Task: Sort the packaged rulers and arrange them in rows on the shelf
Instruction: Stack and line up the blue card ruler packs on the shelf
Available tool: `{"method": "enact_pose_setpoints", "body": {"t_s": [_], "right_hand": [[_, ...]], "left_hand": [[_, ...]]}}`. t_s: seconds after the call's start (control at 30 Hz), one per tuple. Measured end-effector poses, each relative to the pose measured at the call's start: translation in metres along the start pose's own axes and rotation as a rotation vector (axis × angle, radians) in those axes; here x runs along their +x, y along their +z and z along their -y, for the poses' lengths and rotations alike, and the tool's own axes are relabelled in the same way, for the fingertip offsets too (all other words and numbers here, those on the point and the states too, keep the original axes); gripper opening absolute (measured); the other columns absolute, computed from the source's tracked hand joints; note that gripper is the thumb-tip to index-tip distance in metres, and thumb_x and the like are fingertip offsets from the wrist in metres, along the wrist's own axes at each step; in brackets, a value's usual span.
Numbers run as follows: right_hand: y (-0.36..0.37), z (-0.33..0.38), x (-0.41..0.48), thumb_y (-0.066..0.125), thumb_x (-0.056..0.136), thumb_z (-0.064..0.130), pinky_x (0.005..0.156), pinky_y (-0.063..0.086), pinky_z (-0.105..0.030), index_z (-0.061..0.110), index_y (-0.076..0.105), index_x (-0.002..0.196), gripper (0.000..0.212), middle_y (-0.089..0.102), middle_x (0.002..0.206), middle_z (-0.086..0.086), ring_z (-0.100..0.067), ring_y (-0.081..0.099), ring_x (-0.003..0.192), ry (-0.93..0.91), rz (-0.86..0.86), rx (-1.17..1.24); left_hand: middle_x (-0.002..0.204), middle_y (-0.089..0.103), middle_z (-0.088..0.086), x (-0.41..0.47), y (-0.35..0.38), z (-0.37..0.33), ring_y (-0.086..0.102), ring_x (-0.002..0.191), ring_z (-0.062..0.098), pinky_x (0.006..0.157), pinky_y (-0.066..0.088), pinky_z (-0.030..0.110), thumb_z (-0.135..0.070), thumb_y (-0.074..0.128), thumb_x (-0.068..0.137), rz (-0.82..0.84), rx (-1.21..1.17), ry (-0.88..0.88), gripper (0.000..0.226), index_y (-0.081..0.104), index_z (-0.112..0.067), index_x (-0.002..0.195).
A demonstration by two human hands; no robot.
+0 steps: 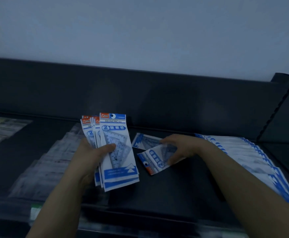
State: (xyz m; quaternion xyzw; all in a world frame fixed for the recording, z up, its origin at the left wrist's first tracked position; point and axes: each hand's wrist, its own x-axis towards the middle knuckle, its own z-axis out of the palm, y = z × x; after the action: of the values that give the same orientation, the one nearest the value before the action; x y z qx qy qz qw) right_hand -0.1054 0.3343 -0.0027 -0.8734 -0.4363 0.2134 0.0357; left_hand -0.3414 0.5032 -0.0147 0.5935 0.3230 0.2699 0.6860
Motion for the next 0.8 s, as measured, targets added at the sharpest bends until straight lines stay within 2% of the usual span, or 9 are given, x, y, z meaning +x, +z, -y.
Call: {"method": "enact_pose_setpoints", "body": {"t_s": [0.13,0.2,0.27,0.33,0.43,0.57,0.63,0.7,0.8], "right_hand": [[-0.002,0.002,0.005,0.082,0.060,0.048,0.081,0.053,-0.034,0.029,0.055,0.111,0.061,0.054,0.114,0.001,-0.017,0.056,0.097,0.055,-0.065,0.054],[-0.006,0.005,0.001,0.076,0.074,0.036,0.065,0.048,-0.028,0.017,0.062,0.092,0.030,0.061,0.091,-0.001,-0.013,0.057,0.077,0.012,-0.195,0.141],[-0.014,0.009,-0.007,0.067,0.085,0.027,0.056,0.043,-0.026,0.013,0.062,0.080,0.016,0.061,0.075,-0.002,-0.011,0.055,0.065,-0.001,-0.384,0.305],[-0.021,0.018,-0.016,0.064,0.088,0.023,0.057,0.047,-0.028,0.010,0.065,0.082,0.015,0.066,0.076,-0.005,-0.014,0.060,0.065,0.012,-0.480,0.647],[-0.012,0.044,-0.024,0.065,0.088,0.017,0.058,0.054,-0.032,0.007,0.064,0.081,0.013,0.070,0.073,-0.009,-0.017,0.066,0.061,0.020,-0.384,1.134],[0.019,0.075,-0.017,0.065,0.088,0.014,0.056,0.053,-0.030,0.006,0.061,0.073,0.017,0.068,0.065,-0.009,-0.016,0.064,0.054,0.051,-0.310,1.264],[0.025,0.072,-0.012,0.064,0.089,0.021,0.067,0.055,-0.034,0.007,0.066,0.078,0.018,0.070,0.070,-0.008,-0.019,0.066,0.063,0.045,-0.307,1.220],[0.023,0.053,-0.004,0.060,0.092,0.028,0.074,0.051,-0.033,0.009,0.068,0.092,0.020,0.067,0.083,-0.004,-0.019,0.064,0.080,0.054,-0.431,0.897],[0.017,0.024,0.001,0.068,0.079,0.048,0.094,0.047,-0.035,0.008,0.052,0.129,0.065,0.053,0.128,-0.011,-0.026,0.051,0.117,0.210,-0.400,0.334]], "left_hand": [[0.098,0.074,0.011,-0.002,-0.005,0.001,0.072,0.083,0.030,0.070,0.059,0.048,-0.002,0.071,0.080,-0.010,-0.004,-0.023,0.035,0.059,-0.013,0.111],[0.099,0.073,0.012,-0.002,-0.007,0.002,0.072,0.083,0.030,0.069,0.059,0.048,-0.002,0.070,0.081,-0.017,-0.018,-0.033,0.035,0.057,-0.012,0.112],[0.100,0.072,0.012,-0.001,-0.005,0.003,0.071,0.083,0.030,0.066,0.059,0.046,-0.001,0.069,0.082,-0.032,-0.057,-0.053,0.037,0.054,-0.013,0.114],[0.104,0.070,0.014,0.001,0.002,0.006,0.071,0.085,0.032,0.066,0.059,0.048,-0.001,0.070,0.082,-0.040,-0.085,-0.073,0.042,0.051,-0.012,0.118],[0.106,0.070,0.017,0.001,0.021,0.012,0.071,0.087,0.035,0.070,0.059,0.051,-0.001,0.070,0.082,-0.025,-0.124,-0.051,0.041,0.053,-0.008,0.119],[0.097,0.074,0.014,-0.002,0.045,0.021,0.073,0.085,0.030,0.069,0.061,0.043,0.002,0.075,0.075,0.041,-0.145,0.011,0.039,0.062,-0.004,0.111],[0.100,0.074,0.014,-0.001,0.048,0.025,0.072,0.086,0.030,0.070,0.060,0.045,0.004,0.079,0.070,0.038,-0.101,0.023,0.049,0.059,-0.004,0.115],[0.103,0.072,0.016,0.000,0.043,0.027,0.072,0.087,0.030,0.068,0.061,0.043,0.004,0.079,0.070,-0.015,-0.094,0.032,0.054,0.056,-0.004,0.118],[0.102,0.071,0.017,0.005,0.027,0.020,0.072,0.083,0.031,0.064,0.060,0.043,0.005,0.075,0.074,-0.090,-0.106,0.035,0.047,0.057,-0.005,0.117]]}}
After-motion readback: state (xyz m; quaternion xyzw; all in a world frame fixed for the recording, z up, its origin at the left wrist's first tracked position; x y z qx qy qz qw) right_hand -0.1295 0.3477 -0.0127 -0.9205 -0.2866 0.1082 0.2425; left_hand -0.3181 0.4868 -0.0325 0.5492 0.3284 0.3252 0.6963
